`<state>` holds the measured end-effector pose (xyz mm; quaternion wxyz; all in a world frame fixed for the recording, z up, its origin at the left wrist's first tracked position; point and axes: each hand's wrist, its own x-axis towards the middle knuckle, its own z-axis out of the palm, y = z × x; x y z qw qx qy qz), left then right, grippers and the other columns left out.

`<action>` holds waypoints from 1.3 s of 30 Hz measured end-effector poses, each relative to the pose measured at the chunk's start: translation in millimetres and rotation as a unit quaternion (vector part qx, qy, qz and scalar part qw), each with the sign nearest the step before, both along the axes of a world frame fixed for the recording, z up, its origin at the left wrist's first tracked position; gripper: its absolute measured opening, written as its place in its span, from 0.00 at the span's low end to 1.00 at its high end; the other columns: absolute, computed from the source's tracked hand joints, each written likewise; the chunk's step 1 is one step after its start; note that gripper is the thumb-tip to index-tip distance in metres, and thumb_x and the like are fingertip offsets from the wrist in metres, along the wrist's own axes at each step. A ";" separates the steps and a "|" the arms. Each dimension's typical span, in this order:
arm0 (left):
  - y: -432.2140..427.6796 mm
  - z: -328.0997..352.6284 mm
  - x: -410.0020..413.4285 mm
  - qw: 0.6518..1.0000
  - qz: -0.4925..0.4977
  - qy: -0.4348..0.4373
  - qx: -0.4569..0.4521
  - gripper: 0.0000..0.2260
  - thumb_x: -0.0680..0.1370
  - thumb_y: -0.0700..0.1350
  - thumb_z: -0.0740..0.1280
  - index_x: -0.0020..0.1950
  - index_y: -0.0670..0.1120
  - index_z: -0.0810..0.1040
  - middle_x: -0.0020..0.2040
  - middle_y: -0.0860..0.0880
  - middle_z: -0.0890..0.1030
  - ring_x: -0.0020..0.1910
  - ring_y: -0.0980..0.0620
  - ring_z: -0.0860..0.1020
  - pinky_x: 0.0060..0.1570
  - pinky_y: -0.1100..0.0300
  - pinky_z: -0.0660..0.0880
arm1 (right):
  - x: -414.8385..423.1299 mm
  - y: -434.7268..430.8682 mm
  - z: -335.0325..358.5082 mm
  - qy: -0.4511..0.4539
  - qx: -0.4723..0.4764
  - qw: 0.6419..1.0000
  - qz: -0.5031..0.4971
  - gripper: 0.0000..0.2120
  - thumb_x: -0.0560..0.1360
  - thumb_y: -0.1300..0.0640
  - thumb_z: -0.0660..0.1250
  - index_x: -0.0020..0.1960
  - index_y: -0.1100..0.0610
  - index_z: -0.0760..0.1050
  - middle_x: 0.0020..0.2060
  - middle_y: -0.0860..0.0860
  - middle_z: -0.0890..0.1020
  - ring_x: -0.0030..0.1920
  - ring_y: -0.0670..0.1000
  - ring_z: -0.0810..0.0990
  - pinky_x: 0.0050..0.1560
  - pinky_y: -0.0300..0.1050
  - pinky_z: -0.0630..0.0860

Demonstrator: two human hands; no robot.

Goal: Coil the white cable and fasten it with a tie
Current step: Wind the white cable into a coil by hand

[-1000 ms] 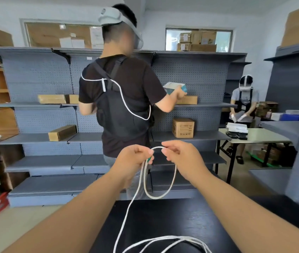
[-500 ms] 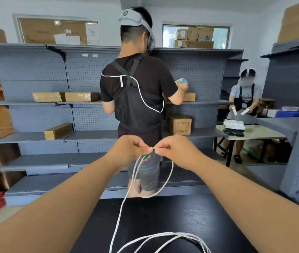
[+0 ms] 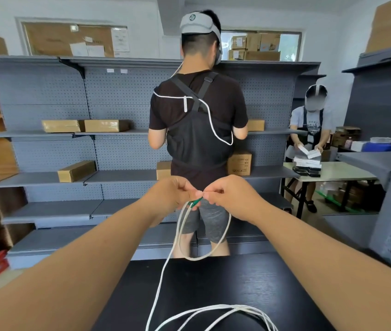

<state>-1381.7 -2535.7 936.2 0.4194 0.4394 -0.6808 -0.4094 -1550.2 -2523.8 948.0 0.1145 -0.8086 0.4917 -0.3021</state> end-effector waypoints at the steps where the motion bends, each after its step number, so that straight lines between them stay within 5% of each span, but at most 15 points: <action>1: 0.1 -1.8 -0.8 1.000 -0.002 0.007 0.006 0.07 0.71 0.43 0.71 0.35 0.44 0.78 0.34 0.45 0.83 0.39 0.45 0.78 0.53 0.45 0.75 | 0.2 -0.4 -1.3 0.006 -0.007 1.000 -0.002 0.11 0.75 0.56 0.64 0.44 0.63 0.82 0.40 0.60 0.82 0.37 0.50 0.73 0.39 0.43 0.67; 5: 0.8 -7.3 -0.8 0.998 -0.019 0.043 0.048 0.04 0.74 0.41 0.69 0.41 0.42 0.77 0.35 0.48 0.82 0.38 0.49 0.80 0.51 0.54 0.77 | 0.4 0.0 -5.6 0.021 -0.050 0.998 -0.017 0.13 0.76 0.57 0.63 0.44 0.65 0.80 0.38 0.60 0.82 0.36 0.50 0.72 0.41 0.48 0.68; 8: 4.0 -10.2 1.2 0.996 -0.026 0.030 0.083 0.02 0.75 0.41 0.68 0.43 0.44 0.77 0.37 0.48 0.83 0.37 0.52 0.81 0.51 0.57 0.77 | -4.2 0.9 -5.6 -0.003 -0.077 0.996 -0.040 0.13 0.76 0.58 0.63 0.34 0.53 0.78 0.28 0.47 0.76 0.32 0.45 0.70 0.39 0.44 0.65; 13: 9.5 -18.4 2.8 0.996 -0.019 -0.008 0.087 0.03 0.74 0.39 0.69 0.41 0.45 0.78 0.35 0.49 0.82 0.35 0.55 0.80 0.42 0.64 0.76 | -15.9 -0.9 -7.1 -0.066 -0.123 0.986 -0.095 0.13 0.76 0.57 0.62 0.42 0.63 0.81 0.37 0.62 0.81 0.41 0.60 0.77 0.45 0.51 0.73; 21: 13.0 -25.3 5.3 0.997 0.005 -0.016 0.081 0.02 0.75 0.39 0.69 0.42 0.44 0.79 0.33 0.50 0.81 0.33 0.57 0.78 0.37 0.68 0.73 | -30.6 -1.6 -16.9 -0.166 -0.172 0.955 -0.177 0.15 0.77 0.56 0.62 0.40 0.66 0.79 0.35 0.63 0.80 0.40 0.62 0.77 0.41 0.50 0.73; 30: 13.6 -31.0 -16.7 0.996 0.089 0.002 0.031 0.07 0.77 0.43 0.65 0.40 0.45 0.79 0.41 0.44 0.82 0.38 0.53 0.77 0.45 0.59 0.74 | -30.5 7.8 -33.2 -0.292 -0.160 0.918 -0.215 0.12 0.77 0.58 0.62 0.42 0.65 0.80 0.37 0.62 0.81 0.42 0.61 0.78 0.44 0.51 0.75; 34: 12.8 -22.8 -16.1 0.992 0.124 -0.010 -0.033 0.07 0.77 0.42 0.65 0.41 0.44 0.80 0.41 0.42 0.83 0.41 0.46 0.80 0.54 0.50 0.77 | -33.3 10.5 -42.5 -0.367 -0.087 0.901 -0.213 0.09 0.76 0.58 0.63 0.41 0.56 0.80 0.37 0.56 0.82 0.42 0.57 0.80 0.45 0.48 0.76; 39: 8.4 -4.2 -13.4 0.982 0.116 -0.103 -0.103 0.06 0.77 0.40 0.66 0.41 0.45 0.80 0.38 0.43 0.82 0.36 0.50 0.77 0.51 0.46 0.78 | -43.0 7.6 -54.0 -0.433 0.040 0.883 -0.178 0.11 0.76 0.59 0.65 0.37 0.48 0.77 0.37 0.49 0.82 0.42 0.49 0.79 0.50 0.46 0.76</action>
